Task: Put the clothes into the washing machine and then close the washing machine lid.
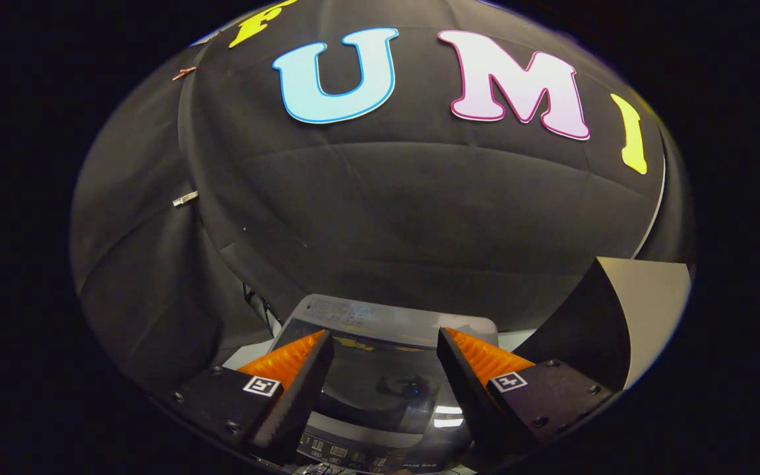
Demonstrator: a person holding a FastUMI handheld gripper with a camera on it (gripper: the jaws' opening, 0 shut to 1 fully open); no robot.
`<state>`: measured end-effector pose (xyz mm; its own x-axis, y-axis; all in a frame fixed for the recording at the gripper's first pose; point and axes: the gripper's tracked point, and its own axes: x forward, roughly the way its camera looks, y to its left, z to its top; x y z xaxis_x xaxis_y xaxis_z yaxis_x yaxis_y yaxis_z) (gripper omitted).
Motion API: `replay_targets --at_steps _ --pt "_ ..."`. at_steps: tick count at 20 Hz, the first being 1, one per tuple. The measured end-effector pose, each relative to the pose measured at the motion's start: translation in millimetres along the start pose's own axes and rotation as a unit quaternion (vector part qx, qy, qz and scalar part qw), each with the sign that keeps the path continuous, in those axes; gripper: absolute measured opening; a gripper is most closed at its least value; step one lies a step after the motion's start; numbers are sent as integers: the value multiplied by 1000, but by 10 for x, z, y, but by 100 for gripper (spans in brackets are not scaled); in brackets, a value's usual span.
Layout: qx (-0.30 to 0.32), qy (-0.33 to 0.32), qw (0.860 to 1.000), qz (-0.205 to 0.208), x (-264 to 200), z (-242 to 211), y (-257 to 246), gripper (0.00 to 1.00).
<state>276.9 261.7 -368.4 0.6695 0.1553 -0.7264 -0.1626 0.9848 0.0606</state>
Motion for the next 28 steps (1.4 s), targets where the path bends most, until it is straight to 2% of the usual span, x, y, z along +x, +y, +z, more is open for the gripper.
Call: replay_targets --at_steps 7,12,20,24,28 --pt "8 -21 999 34 -233 142 161 99" --pt "1 -62 997 36 -709 355 109 99" --pt "-15 -179 983 32 -2029 871 -220 99" --pt "-23 -248 968 19 -2786 1058 -522 99" --pt "-30 -305 952 -2 -3507 970 -866 98"
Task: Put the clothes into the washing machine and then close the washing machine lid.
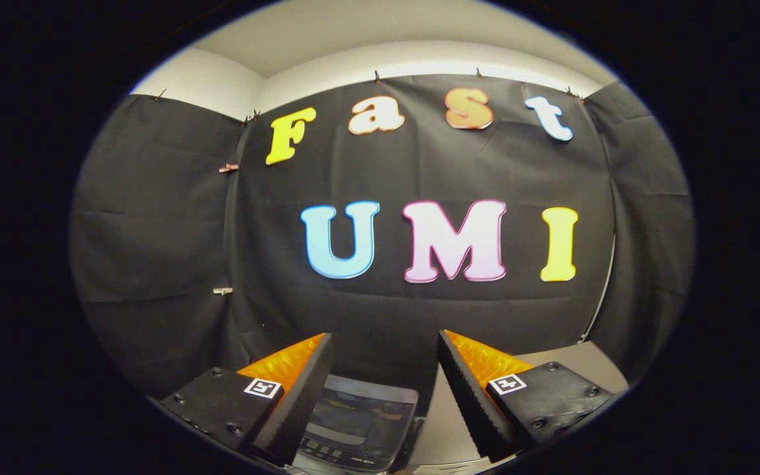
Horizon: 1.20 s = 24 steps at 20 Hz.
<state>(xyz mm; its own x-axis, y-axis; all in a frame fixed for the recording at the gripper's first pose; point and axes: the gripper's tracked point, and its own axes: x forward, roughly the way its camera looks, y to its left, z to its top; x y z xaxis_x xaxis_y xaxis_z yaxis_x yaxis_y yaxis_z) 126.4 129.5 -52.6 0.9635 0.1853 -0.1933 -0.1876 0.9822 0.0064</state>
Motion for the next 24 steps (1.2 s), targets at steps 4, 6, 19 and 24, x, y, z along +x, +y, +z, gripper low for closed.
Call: replay_targets --at_steps 4,6,19,24 --pt "-15 -34 999 -24 -583 225 -421 98" --pt "-26 -48 998 -40 -849 287 -629 98" --pt "-29 -67 993 -95 -1701 270 -1241 98" --pt "-22 -73 992 -97 -1753 262 -1250 98"
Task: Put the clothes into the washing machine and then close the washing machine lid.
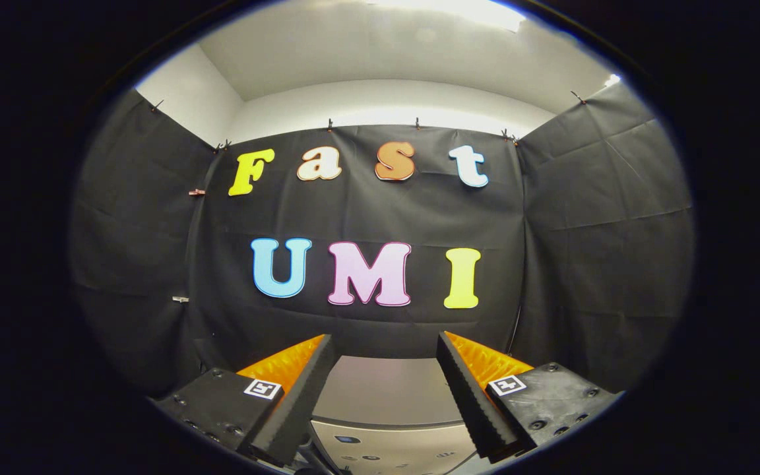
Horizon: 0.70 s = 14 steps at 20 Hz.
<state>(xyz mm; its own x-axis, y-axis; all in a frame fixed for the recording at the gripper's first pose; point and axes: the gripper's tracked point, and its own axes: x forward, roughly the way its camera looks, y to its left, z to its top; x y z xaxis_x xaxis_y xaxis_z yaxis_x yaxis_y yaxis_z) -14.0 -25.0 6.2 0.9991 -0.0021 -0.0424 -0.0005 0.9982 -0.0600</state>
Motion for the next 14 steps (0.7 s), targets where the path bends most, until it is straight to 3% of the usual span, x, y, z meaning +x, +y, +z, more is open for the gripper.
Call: replay_targets --at_steps 14 --pt "-4 7 1000 -5 131 -94 -41 98"
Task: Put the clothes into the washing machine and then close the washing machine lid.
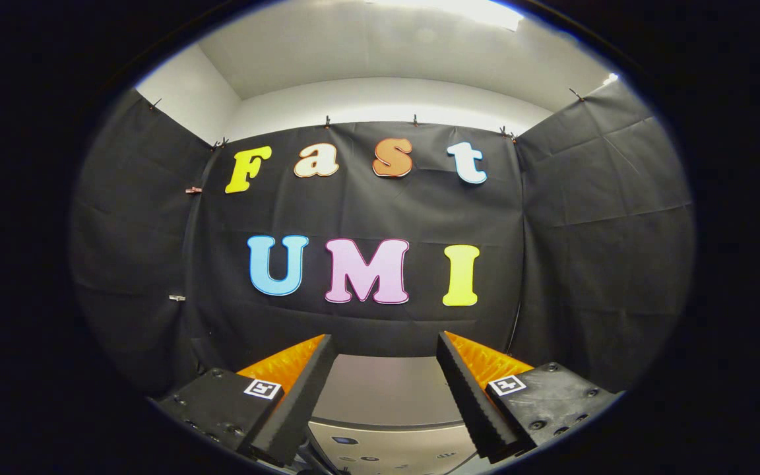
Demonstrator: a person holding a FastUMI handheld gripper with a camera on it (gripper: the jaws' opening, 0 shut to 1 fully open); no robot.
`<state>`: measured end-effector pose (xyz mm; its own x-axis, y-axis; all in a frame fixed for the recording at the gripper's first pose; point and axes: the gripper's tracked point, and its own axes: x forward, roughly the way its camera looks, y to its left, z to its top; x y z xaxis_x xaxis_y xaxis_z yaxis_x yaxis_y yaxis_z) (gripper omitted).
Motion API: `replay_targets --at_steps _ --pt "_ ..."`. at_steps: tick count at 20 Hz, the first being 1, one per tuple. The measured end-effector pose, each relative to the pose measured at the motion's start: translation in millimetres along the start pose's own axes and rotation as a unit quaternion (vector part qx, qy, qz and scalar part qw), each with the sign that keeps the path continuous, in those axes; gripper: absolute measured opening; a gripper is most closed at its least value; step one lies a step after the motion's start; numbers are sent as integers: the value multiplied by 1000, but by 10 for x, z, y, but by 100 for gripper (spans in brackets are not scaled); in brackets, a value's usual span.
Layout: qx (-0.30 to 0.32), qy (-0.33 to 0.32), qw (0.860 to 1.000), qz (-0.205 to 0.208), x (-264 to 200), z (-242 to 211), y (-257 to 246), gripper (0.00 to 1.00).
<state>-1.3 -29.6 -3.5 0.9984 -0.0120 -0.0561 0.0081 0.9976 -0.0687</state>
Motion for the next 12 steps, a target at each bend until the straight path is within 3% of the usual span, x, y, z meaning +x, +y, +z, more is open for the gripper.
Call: replay_targets --at_steps 12 --pt "8 -2 1000 9 62 -20 -46 98"
